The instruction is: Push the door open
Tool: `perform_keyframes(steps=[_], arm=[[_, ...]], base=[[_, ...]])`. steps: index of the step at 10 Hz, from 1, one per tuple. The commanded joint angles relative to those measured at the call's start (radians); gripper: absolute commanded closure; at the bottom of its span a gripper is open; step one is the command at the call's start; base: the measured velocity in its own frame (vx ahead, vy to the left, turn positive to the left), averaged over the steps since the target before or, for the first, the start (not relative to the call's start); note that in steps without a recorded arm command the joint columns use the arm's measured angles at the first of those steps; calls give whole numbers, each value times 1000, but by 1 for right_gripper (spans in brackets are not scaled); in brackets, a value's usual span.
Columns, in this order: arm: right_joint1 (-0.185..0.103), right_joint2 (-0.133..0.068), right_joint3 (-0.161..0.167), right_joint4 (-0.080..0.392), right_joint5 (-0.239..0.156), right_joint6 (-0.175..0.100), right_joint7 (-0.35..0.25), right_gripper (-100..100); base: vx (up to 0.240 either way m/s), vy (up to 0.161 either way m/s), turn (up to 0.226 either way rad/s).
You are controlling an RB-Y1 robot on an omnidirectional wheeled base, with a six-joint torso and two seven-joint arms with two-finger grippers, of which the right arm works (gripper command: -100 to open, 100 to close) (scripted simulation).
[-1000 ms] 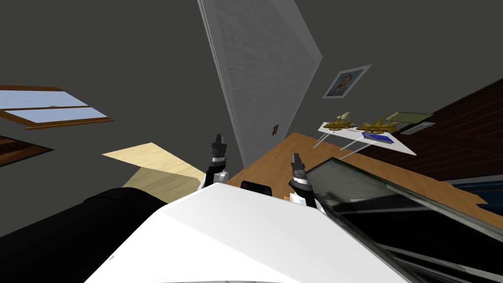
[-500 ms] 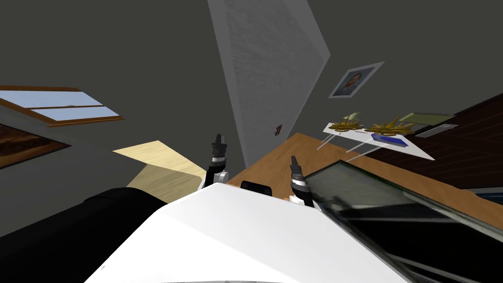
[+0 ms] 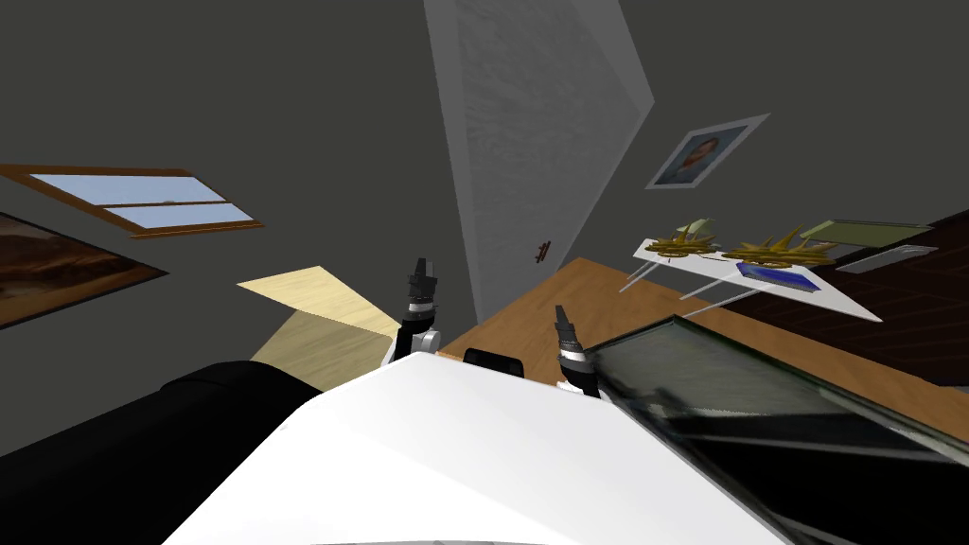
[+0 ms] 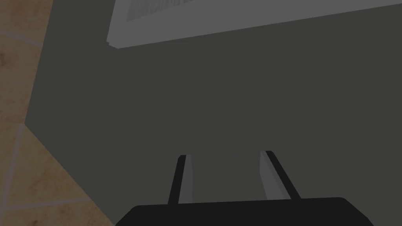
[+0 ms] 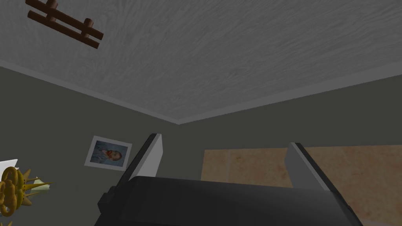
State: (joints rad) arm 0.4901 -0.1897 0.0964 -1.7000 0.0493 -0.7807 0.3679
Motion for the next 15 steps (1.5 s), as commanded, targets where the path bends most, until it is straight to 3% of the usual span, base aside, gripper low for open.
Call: perform_keyframes(steps=[1,4,15], arm=[[-2,-6,2,29,-1,-11,17,-100],[-7,-18,10,100,-2,-33,62,-100],[-22,-48,27,277,-7,-87,177,-100]], base=[[8,44,54],[14,58,91],[19,43,61]])
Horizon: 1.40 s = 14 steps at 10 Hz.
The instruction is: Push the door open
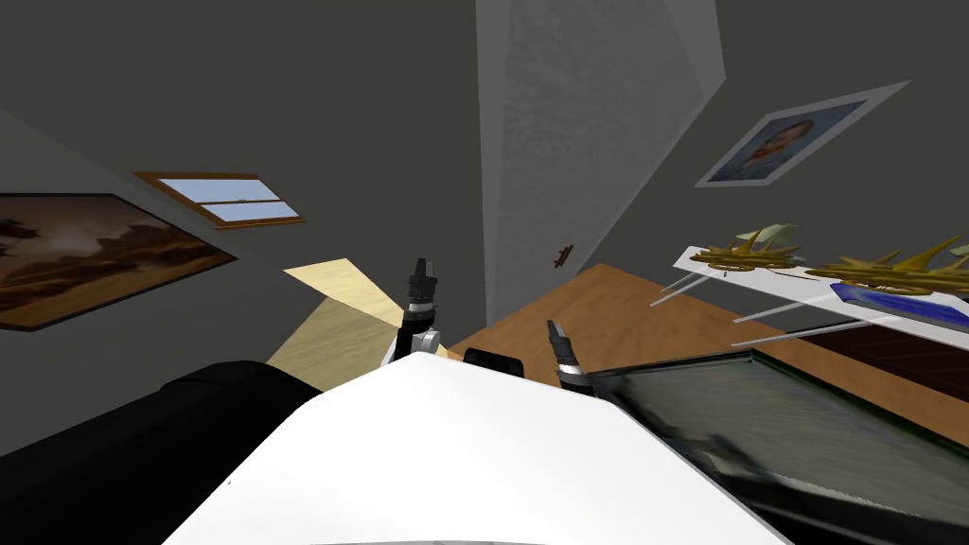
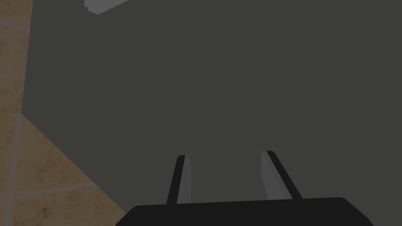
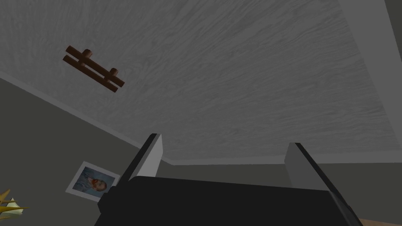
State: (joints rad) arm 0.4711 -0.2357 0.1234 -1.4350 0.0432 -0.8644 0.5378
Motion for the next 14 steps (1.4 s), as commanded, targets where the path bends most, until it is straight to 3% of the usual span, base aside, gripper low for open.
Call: perform_keyframes(steps=[1,14], arm=[[-5,-5,2,28,-1,-8,17,-100],[-43,-54,24,301,-11,-93,197,-100]], base=[[19,36,69],[45,23,92]])
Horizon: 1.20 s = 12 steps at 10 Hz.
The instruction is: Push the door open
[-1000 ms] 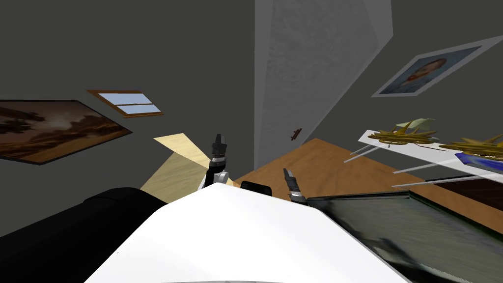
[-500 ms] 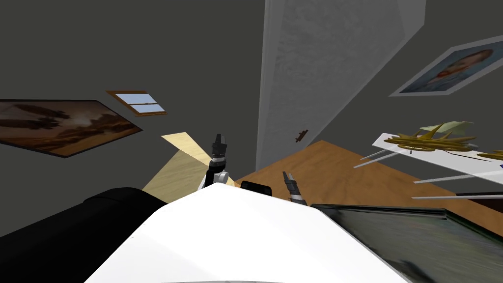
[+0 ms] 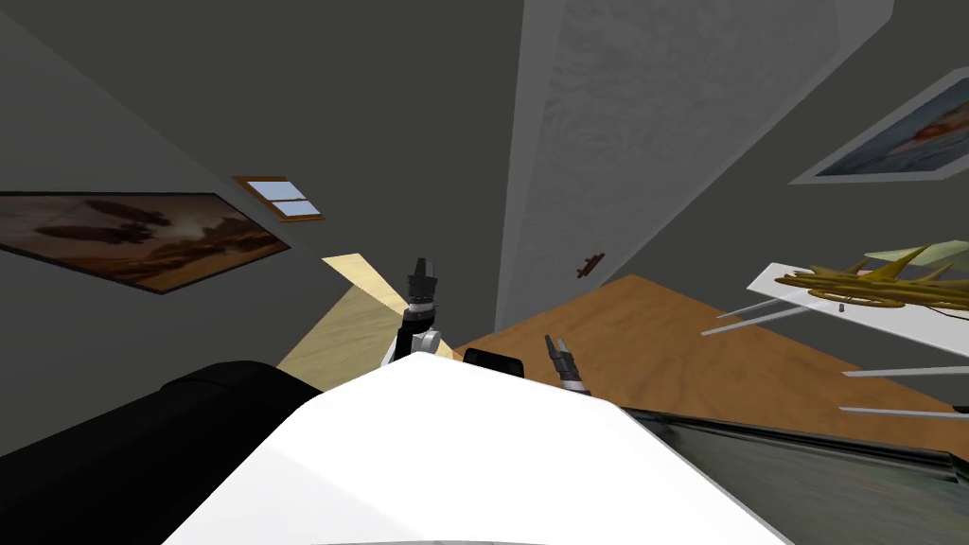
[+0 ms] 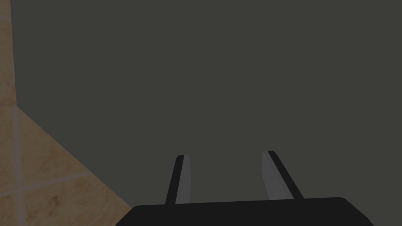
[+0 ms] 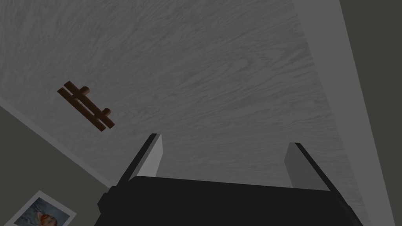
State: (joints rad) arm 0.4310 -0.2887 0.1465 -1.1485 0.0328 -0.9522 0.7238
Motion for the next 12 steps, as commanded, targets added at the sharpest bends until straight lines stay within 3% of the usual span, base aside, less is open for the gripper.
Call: perform_keyframes(steps=[1,12], arm=[[-5,-4,2,30,-1,-10,21,-100],[-59,-49,13,247,-13,-78,169,-100]], base=[[46,9,90],[72,-32,107]])
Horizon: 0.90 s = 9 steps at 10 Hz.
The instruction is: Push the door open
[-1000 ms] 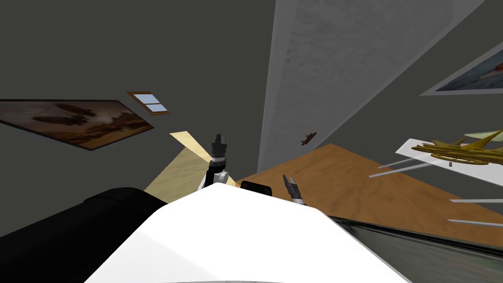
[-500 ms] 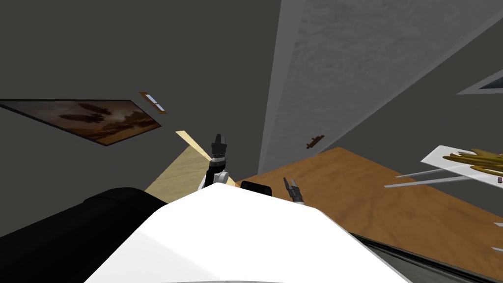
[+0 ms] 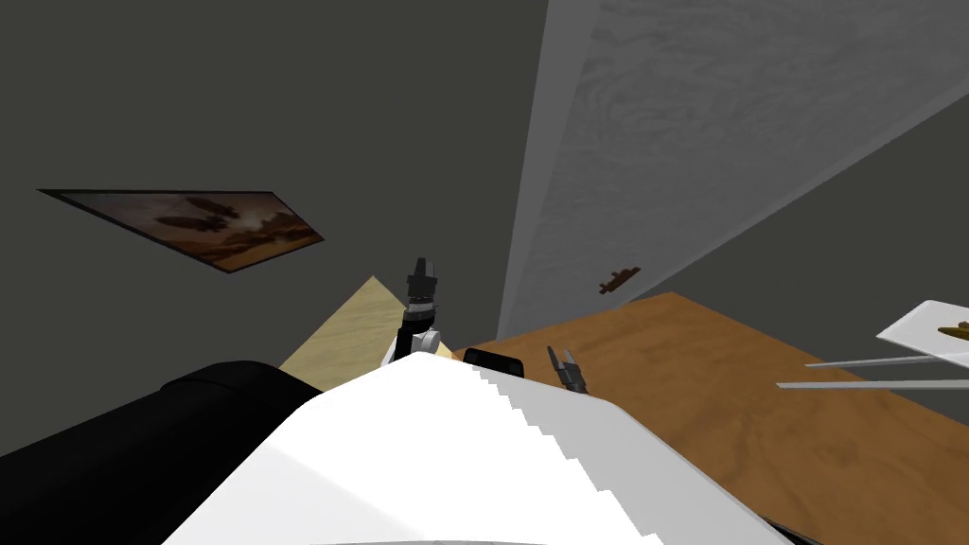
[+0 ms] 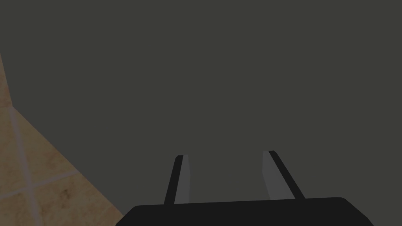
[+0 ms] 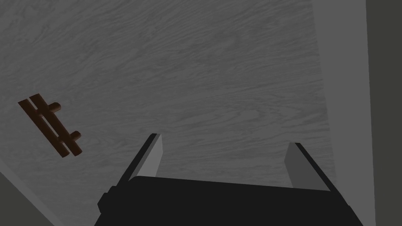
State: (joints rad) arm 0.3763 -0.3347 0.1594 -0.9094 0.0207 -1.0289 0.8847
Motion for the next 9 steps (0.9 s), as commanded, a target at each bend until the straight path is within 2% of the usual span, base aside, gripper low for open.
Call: perform_keyframes(steps=[1,4,9], arm=[[-12,-9,1,33,-3,-9,26,-100],[-28,-20,2,81,-6,-24,59,-100],[-63,-42,0,157,-14,-48,115,-100]], base=[[70,-86,135],[80,-76,108],[78,-135,113]])
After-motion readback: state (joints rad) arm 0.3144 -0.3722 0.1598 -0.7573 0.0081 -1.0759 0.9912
